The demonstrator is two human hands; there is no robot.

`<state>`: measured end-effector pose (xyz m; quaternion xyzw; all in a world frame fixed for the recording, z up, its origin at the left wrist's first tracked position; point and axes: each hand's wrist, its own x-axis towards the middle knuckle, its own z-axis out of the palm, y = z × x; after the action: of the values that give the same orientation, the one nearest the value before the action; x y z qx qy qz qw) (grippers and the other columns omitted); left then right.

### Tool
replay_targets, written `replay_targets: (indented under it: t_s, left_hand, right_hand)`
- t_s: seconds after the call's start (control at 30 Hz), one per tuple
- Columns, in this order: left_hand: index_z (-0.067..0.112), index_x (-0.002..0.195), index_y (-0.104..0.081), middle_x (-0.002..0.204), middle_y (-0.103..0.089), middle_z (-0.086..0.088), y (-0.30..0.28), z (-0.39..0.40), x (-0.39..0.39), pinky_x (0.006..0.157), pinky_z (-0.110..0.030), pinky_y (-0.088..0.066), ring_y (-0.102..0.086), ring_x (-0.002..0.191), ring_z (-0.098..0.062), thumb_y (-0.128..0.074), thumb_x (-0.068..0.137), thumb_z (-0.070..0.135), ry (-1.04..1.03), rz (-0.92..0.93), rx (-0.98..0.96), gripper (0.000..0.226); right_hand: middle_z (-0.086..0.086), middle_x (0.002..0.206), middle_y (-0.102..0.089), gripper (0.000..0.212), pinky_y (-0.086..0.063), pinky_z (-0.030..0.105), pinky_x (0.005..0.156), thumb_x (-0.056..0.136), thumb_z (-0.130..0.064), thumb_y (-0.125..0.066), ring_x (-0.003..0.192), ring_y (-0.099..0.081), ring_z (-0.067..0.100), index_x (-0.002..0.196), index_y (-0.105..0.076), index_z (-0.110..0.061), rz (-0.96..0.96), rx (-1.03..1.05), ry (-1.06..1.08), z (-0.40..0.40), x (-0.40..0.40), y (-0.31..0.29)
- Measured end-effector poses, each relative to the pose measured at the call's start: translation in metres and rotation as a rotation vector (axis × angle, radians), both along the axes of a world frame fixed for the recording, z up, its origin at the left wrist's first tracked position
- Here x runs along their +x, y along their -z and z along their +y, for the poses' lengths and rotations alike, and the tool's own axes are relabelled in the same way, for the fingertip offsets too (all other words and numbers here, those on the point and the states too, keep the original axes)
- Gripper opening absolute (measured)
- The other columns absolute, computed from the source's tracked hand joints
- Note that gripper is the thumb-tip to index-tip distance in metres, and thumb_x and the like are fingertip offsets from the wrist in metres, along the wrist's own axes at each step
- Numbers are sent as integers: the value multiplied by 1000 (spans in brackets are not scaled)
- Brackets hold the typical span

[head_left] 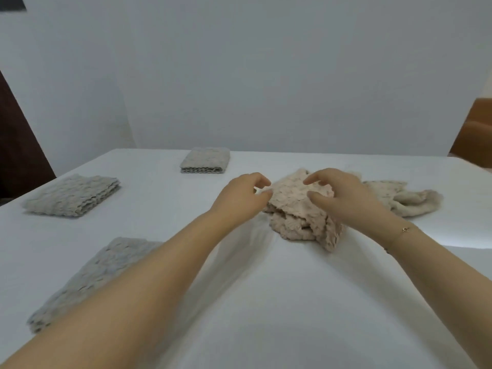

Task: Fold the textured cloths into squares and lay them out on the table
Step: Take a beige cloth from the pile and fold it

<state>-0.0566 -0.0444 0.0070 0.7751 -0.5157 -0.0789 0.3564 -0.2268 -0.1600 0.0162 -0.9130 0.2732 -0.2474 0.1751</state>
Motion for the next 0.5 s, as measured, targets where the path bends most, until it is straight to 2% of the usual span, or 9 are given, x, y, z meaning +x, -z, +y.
replay_targets:
  t_s: [0.07, 0.1, 0.23, 0.3, 0.37, 0.43, 0.5]
  left_hand:
    - [19, 112, -62, 115, -62, 6, 4, -21, 4, 73, -15, -44, -57, 92, -6, -56, 92, 28, -3, 103, -29, 22]
    - [17, 111, -63, 114, -63, 5, 8, -30, 7, 73, -17, -45, -58, 92, -7, -57, 92, 27, -11, 121, -30, 22]
    - [14, 120, -57, 117, -61, 1, 17, -57, 19, 89, -33, -49, -58, 102, -15, -60, 90, 36, -95, 107, 5, 37]
    - [14, 118, -56, 106, -60, 3, 19, -67, 20, 78, -27, -50, -59, 87, -12, -61, 89, 41, -120, 146, 38, 39]
    - [16, 104, -62, 87, -60, 5, 23, -75, 18, 63, -21, -47, -59, 69, -10, -64, 87, 39, -121, 171, 41, 29]
    - [16, 87, -66, 74, -60, 7, 27, -80, 17, 60, -22, -47, -58, 68, -11, -66, 87, 32, -123, 153, -4, 16]
    - [15, 80, -64, 69, -59, 8, 27, -80, 18, 59, -22, -44, -55, 65, -9, -63, 90, 28, -121, 140, -44, 16]
  right_hand:
    - [-8, 121, -53, 27, -34, 24, 87, 92, -26, -54, 110, -48, 10, 119, -58, -22, 46, -5, 22, -17, 2, -3]
    - [-5, 125, -53, 28, -33, 25, 88, 92, -26, -53, 115, -47, 12, 119, -59, -21, 50, 0, 31, -24, 4, -3]
    - [-2, 134, -52, 34, -34, 26, 91, 96, -31, -48, 122, -47, 14, 127, -55, -19, 52, 0, 49, -43, 12, 6]
    - [-2, 136, -51, 39, -36, 28, 94, 97, -36, -46, 123, -47, 15, 131, -52, -19, 78, -3, 45, -48, 13, 13]
    - [-2, 137, -51, 43, -37, 30, 97, 97, -41, -44, 124, -47, 16, 135, -49, -20, 117, -11, 42, -53, 12, 18]
    - [-2, 136, -52, 45, -37, 30, 98, 97, -44, -41, 124, -48, 16, 135, -48, -20, 140, -27, 41, -58, 10, 20]
    - [1, 132, -56, 45, -38, 31, 95, 98, -43, -38, 119, -50, 18, 134, -50, -18, 131, -28, 41, -60, 9, 20]
